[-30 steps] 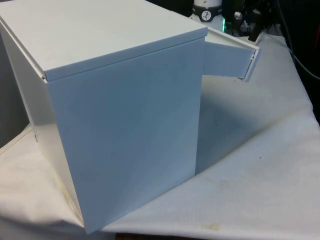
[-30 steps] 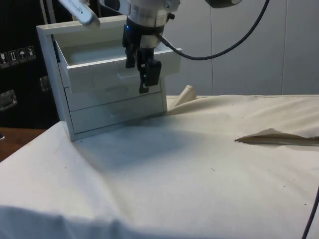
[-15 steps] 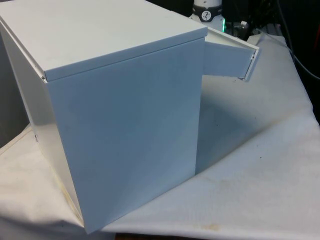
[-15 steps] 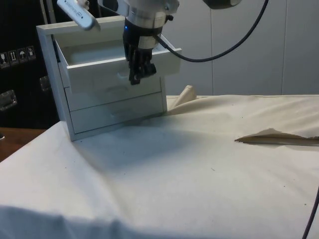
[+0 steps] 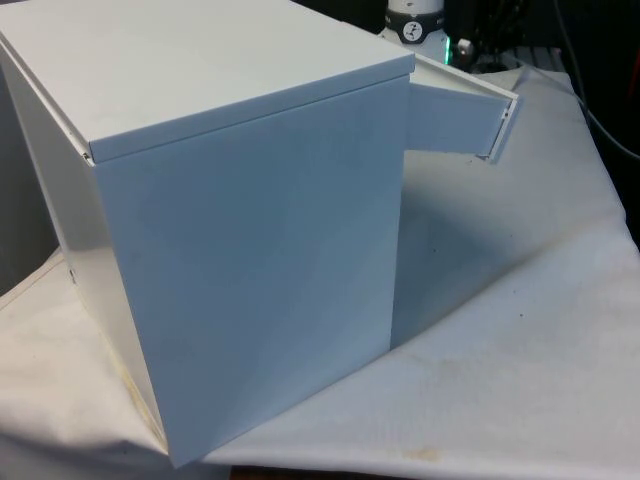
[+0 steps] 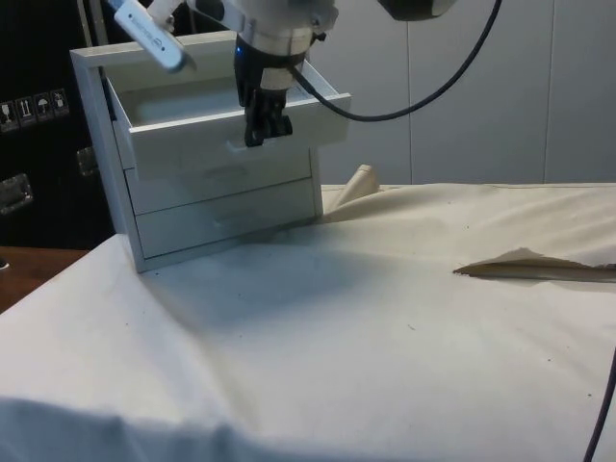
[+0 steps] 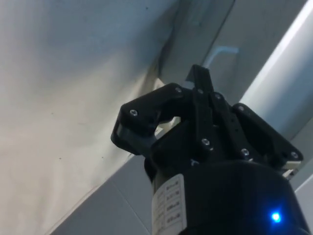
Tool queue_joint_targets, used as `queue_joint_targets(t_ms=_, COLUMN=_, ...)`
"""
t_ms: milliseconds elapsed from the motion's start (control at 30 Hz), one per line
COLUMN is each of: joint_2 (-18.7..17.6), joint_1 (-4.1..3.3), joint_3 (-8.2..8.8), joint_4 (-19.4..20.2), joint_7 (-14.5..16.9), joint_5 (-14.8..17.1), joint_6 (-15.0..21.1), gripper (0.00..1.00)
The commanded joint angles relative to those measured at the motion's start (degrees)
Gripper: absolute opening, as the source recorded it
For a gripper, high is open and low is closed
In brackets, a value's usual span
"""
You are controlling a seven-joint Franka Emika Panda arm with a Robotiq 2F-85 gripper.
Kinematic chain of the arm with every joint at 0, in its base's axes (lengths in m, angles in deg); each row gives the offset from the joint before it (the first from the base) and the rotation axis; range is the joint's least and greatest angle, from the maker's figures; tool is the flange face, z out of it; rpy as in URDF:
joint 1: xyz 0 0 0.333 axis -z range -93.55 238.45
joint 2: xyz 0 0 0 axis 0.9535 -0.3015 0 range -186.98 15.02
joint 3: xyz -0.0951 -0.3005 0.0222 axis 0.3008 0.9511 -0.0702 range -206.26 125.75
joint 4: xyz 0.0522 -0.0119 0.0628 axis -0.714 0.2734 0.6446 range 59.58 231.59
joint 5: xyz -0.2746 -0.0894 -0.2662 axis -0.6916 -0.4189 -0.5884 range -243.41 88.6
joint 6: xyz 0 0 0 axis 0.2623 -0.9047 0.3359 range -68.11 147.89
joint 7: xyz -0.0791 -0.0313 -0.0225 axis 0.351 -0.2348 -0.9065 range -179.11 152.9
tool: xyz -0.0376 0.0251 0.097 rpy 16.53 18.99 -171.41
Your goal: Open the drawer, then close it.
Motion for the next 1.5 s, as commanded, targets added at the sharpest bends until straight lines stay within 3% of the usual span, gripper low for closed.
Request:
queue_joint_targets(t_ms=0, joint_2=-0.11, joint_1=0.34, joint_3=0.34, joint_4=-0.17, joint_7=-0.46, joint_5=-1.26, joint_6=0.63, gripper=0.0)
queue_joint_targets(t_ms=167, joint_2=-0.11, joint_1=0.4, joint_3=1.83, joint_4=-0.34, joint_7=-0.57, joint_5=-2.86, joint_6=0.92, gripper=0.0)
queue_joint_targets(t_ms=200, joint_2=0.0, joint_1=0.11, joint_3=1.83, joint_4=-0.17, joint_7=-0.17, joint_5=-2.06, joint_6=0.29, gripper=0.0)
queue_joint_targets(t_ms=267, joint_2=-0.23, joint_1=0.52, joint_3=2.81, joint_4=-0.57, joint_7=-0.63, joint_5=-3.84, joint_6=1.2, gripper=0.0)
queue_joint_targets(t_ms=467, joint_2=-0.34, joint_1=0.52, joint_3=4.7, joint_4=-1.49, joint_7=-0.23, joint_5=-5.16, joint_6=1.78, gripper=0.0)
queue_joint_targets(t_ms=500, joint_2=-0.23, joint_1=0.23, joint_3=4.41, joint_4=-0.92, joint_7=-0.23, joint_5=-4.24, joint_6=1.38, gripper=0.0)
queue_joint_targets(t_ms=567, joint_2=-0.11, joint_1=0.63, joint_3=4.81, joint_4=-1.72, joint_7=0.06, joint_5=-5.21, joint_6=1.6, gripper=0.0)
queue_joint_targets(t_ms=800, joint_2=1.2, joint_1=0.34, joint_3=5.04, joint_4=-2.52, joint_7=1.49, joint_5=-4.24, joint_6=0.11, gripper=0.0)
queue_joint_targets(t_ms=1033, joint_2=2.86, joint_1=0.69, joint_3=5.73, joint_4=-3.72, joint_7=3.27, joint_5=-4.76, joint_6=-0.63, gripper=0.0)
queue_joint_targets(t_ms=1067, joint_2=2.86, joint_1=0.4, joint_3=5.61, joint_4=-3.5, joint_7=3.04, joint_5=-4.24, joint_6=-0.92, gripper=0.0)
queue_joint_targets(t_ms=1100, joint_2=2.81, joint_1=0.74, joint_3=6.02, joint_4=-3.9, joint_7=3.38, joint_5=-4.93, joint_6=-0.4, gripper=0.0)
queue_joint_targets(t_ms=1333, joint_2=1.95, joint_1=0.92, joint_3=8.59, joint_4=-5.44, joint_7=3.61, joint_5=-6.02, joint_6=1.78, gripper=0.0)
queue_joint_targets(t_ms=1400, joint_2=1.6, joint_1=0.86, joint_3=9.28, joint_4=-5.84, joint_7=3.67, joint_5=-6.19, joint_6=2.35, gripper=0.0)
queue_joint_targets(t_ms=1433, joint_2=2.01, joint_1=0.52, joint_3=8.82, joint_4=-5.39, joint_7=3.5, joint_5=-5.56, joint_6=1.26, gripper=0.0)
queue_joint_targets(t_ms=1467, joint_2=1.38, joint_1=0.92, joint_3=9.68, joint_4=-6.07, joint_7=3.78, joint_5=-6.25, joint_6=2.69, gripper=0.0)
